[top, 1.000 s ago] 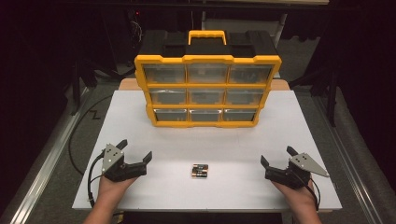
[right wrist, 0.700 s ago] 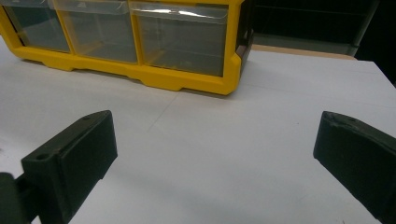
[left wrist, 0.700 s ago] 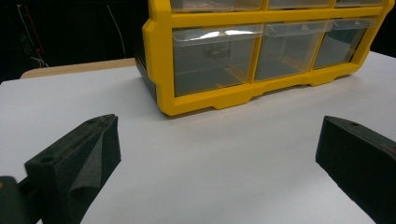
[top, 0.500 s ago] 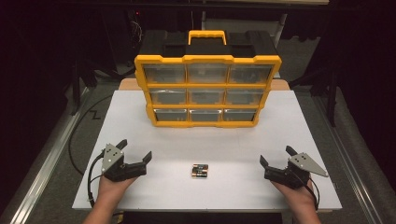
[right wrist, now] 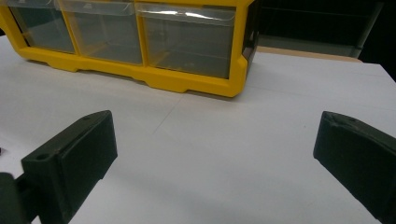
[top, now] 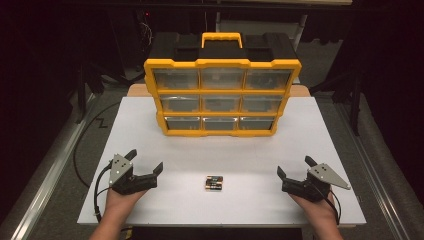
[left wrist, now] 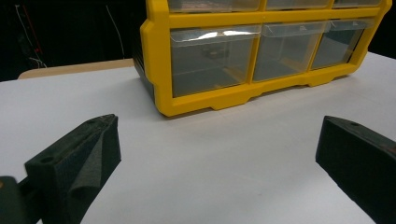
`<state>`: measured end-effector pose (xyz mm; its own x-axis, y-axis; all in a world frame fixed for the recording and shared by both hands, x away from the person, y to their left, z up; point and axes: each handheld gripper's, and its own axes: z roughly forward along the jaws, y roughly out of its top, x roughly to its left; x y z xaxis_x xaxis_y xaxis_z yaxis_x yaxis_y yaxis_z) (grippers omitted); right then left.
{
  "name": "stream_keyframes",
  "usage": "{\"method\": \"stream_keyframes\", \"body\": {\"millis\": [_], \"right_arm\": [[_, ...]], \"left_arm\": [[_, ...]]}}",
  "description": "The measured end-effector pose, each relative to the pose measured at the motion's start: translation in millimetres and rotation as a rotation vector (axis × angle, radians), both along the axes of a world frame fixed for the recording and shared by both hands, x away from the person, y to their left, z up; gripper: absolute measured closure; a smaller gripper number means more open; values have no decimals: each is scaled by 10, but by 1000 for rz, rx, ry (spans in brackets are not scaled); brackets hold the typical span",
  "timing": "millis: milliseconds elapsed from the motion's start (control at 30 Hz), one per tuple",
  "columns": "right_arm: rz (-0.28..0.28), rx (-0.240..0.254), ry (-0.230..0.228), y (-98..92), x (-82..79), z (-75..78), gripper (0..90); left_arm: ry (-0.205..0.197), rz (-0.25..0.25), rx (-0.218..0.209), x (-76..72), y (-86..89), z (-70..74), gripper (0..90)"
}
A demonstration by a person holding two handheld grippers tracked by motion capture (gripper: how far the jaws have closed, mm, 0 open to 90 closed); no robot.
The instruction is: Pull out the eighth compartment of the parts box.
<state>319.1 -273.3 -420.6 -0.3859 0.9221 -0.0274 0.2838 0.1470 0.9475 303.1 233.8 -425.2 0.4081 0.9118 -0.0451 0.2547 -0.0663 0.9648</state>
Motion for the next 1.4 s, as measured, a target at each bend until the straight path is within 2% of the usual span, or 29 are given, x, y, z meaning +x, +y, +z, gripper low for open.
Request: {"method": "stream_keyframes", "body": {"millis": [400,567,833,867,933,1400], "right_arm": [[13,0,-16,89,44,48,8],[31,-19,-30,162,98,96,8],[36,-32,-23,288,266,122,8],[35,-28,-17,305,289,120,8],[33,-26,-13,327,338,114,8],[-11,-36,-9,353,604,50,8]], "left_arm": [[3,-5,-1,-7,-14,6,10],[8,-7,14,-6,-30,-2,10],[6,2,8,-8,-32,10,5],[5,5,-8,-7,-22,14,5],[4,5,-1,-9,-21,13,5],[0,-16,-3,-7,-43,-3,5]]}}
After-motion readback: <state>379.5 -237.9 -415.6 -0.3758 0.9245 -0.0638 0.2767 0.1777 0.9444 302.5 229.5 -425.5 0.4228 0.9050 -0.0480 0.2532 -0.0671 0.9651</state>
